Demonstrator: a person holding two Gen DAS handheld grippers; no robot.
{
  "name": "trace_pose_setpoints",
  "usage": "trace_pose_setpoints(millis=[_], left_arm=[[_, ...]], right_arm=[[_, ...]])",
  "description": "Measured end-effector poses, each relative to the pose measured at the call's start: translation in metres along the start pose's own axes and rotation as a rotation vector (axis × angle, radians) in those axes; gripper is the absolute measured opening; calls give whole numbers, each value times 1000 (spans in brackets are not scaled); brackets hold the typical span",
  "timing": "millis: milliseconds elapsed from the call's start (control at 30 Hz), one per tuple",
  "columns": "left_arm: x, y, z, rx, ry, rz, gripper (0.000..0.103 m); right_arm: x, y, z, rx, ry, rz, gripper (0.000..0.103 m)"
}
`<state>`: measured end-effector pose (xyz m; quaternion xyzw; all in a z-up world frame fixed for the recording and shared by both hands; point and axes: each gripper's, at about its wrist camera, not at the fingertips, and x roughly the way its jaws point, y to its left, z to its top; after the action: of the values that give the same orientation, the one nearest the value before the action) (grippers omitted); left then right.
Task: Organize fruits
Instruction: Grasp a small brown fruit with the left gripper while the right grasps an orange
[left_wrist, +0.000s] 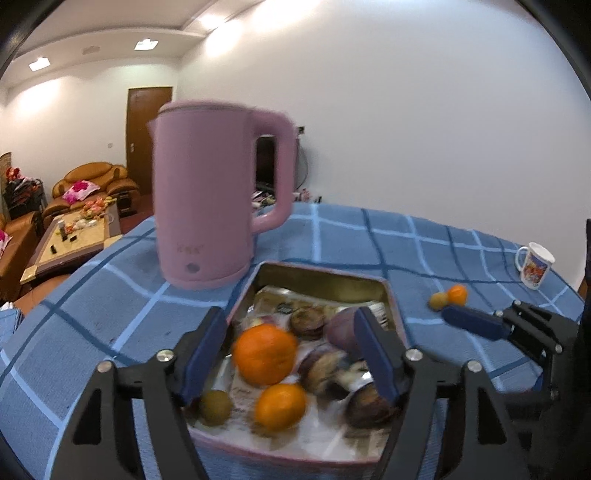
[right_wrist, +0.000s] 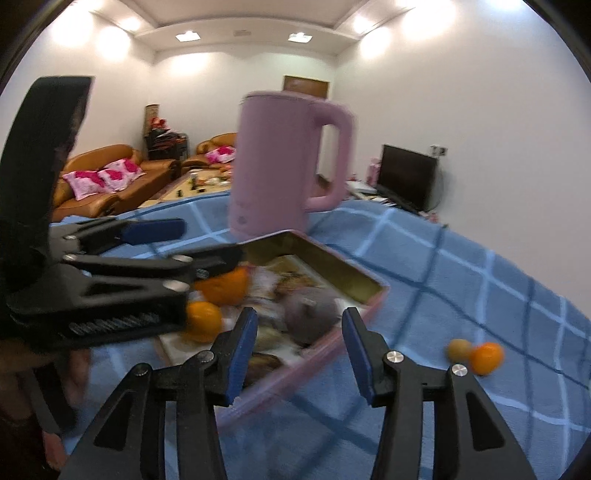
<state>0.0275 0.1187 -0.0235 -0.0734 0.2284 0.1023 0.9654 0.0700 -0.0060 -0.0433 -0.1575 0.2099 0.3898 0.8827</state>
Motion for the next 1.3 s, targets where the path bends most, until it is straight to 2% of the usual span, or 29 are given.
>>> trace_pose_setpoints(millis=[200, 267, 333, 500, 667, 833, 933, 1100, 1300], left_arm=[[-1, -55, 17, 62, -33, -58, 92], [8, -74, 24, 70, -30, -80, 93], [24, -92, 30, 63, -16, -107, 95], [68, -117, 34, 69, 64, -95, 95], [79, -123, 33, 73, 80, -85, 95], [83, -124, 34, 43, 99, -108, 96], [91, -131, 34, 64, 115, -105, 96], [104, -140, 32, 60, 147, -130, 95], [127, -156, 27, 72, 214, -149, 90]], right_arm=[[-24, -92, -2, 164, 11, -200, 50], [-22, -128, -4, 240, 52, -264, 50], [-14, -154, -7, 291, 92, -285, 50], [14, -187, -20, 401, 152, -245, 50], [40, -195, -28, 455, 196, -181, 50], [60, -199, -38, 487, 261, -147, 50], [61, -205, -42, 522, 261, -113, 45], [56, -205, -46, 523, 256, -99, 44], [32, -224, -59, 555, 239, -172, 44]])
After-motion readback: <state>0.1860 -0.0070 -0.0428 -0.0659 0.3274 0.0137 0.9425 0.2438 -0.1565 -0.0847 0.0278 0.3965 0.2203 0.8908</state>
